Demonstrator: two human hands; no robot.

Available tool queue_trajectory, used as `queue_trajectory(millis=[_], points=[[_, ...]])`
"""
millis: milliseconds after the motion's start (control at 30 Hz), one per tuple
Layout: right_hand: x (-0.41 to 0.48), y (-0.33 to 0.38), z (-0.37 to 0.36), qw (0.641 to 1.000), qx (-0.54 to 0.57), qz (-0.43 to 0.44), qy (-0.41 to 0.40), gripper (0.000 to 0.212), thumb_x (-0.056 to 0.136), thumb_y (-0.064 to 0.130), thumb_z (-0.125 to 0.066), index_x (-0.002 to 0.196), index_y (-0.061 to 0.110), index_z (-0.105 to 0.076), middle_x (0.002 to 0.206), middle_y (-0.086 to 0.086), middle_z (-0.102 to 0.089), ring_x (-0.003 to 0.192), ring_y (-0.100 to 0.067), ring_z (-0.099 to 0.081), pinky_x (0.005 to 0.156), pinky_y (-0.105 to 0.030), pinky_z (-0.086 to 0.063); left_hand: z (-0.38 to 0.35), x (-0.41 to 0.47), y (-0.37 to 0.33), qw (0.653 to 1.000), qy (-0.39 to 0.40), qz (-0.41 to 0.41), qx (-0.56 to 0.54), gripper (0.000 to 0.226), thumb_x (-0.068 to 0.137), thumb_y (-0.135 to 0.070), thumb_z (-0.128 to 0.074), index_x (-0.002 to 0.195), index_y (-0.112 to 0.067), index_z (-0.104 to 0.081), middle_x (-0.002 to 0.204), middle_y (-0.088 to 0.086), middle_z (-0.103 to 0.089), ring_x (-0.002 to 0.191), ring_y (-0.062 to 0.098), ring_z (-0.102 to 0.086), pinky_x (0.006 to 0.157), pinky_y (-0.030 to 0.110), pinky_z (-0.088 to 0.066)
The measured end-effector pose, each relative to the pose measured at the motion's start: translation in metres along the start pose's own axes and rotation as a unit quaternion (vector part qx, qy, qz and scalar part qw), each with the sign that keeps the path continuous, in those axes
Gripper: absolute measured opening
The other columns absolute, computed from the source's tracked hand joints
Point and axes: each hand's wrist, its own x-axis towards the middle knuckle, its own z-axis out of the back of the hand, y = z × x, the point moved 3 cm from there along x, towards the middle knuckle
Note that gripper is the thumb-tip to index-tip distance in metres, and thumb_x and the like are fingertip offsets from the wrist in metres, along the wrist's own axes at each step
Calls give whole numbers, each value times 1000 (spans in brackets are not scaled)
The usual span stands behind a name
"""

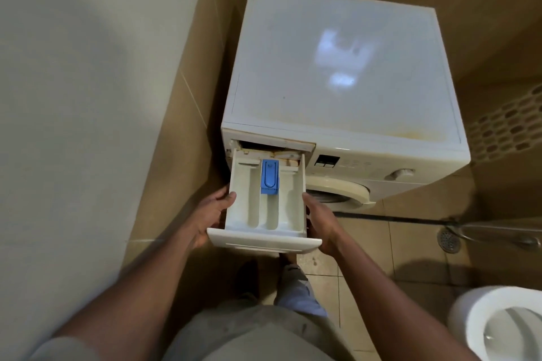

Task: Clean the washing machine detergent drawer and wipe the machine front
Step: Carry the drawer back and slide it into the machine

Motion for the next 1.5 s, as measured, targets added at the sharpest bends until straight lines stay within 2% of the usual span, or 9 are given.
queue_trajectory(millis=[200,433,500,667,867,1000,1067,1300,1500], points=[[13,12,-1,1000,9,-9,1,25,106,37,-38,106,31,-63,117,-1,-69,109,-20,-65,103,-45,-50,0,11,-15,1000,-5,-1,3,51,99,-25,-58,148,-28,-43,129,10,-64,115,36,-63,88,50,-56],[24,9,-1,1000,17,0,6,27,108,32,-36,98,32,-61,95,9,-69,91,-10,-65,70,-27,-52,6,25,-20,998,-16,2,59,55,97,-30,-60,149,-30,-41,136,10,-61,119,38,-59,80,46,-57],[30,6,-1,1000,7,9,1,28,108,32,-35,101,31,-62,102,5,-71,96,-14,-66,77,-31,-54,7,29,-20,997,-21,-3,72,54,98,-29,-58,149,-30,-41,134,10,-62,118,38,-60,73,41,-56],[38,-1,-7,999,-33,17,-29,34,100,45,-39,116,27,-62,122,-5,-67,115,-26,-61,105,-53,-46,9,35,-22,995,-27,-17,97,53,96,-30,-60,146,-30,-44,133,7,-63,122,35,-58,109,59,-39],[42,-3,-7,997,-55,18,-42,54,96,54,-39,139,26,-53,136,-1,-60,123,-23,-55,108,-50,-43,11,37,-23,995,-23,-8,93,54,97,-30,-59,148,-29,-43,131,10,-62,120,38,-58,101,55,-48],[39,3,-7,997,-62,28,-34,48,103,46,-37,143,24,-50,141,1,-56,130,-21,-50,111,-43,-38,12,37,-23,997,-30,2,73,52,98,-27,-59,148,-27,-44,116,9,-67,107,35,-64,69,40,-55],[40,5,-7,997,-67,32,-34,48,104,44,-36,145,23,-49,143,0,-55,132,-21,-48,113,-44,-36,12,38,-22,997,-33,3,66,52,98,-27,-59,148,-27,-44,115,9,-67,105,35,-65,64,39,-54],[48,14,-7,997,-53,37,-39,52,102,47,-38,147,23,-46,149,-2,-49,140,-25,-42,117,-51,-31,8,44,-33,998,-21,5,60,52,96,-30,-61,146,-29,-45,122,12,-69,102,34,-69,59,36,-56],[63,39,-5,998,-37,40,-45,52,105,41,-38,152,18,-38,157,-3,-40,144,-24,-36,119,-46,-27,3,54,-50,997,-39,-20,63,51,90,-34,-68,139,-29,-54,123,10,-70,109,34,-66,83,46,-57]])
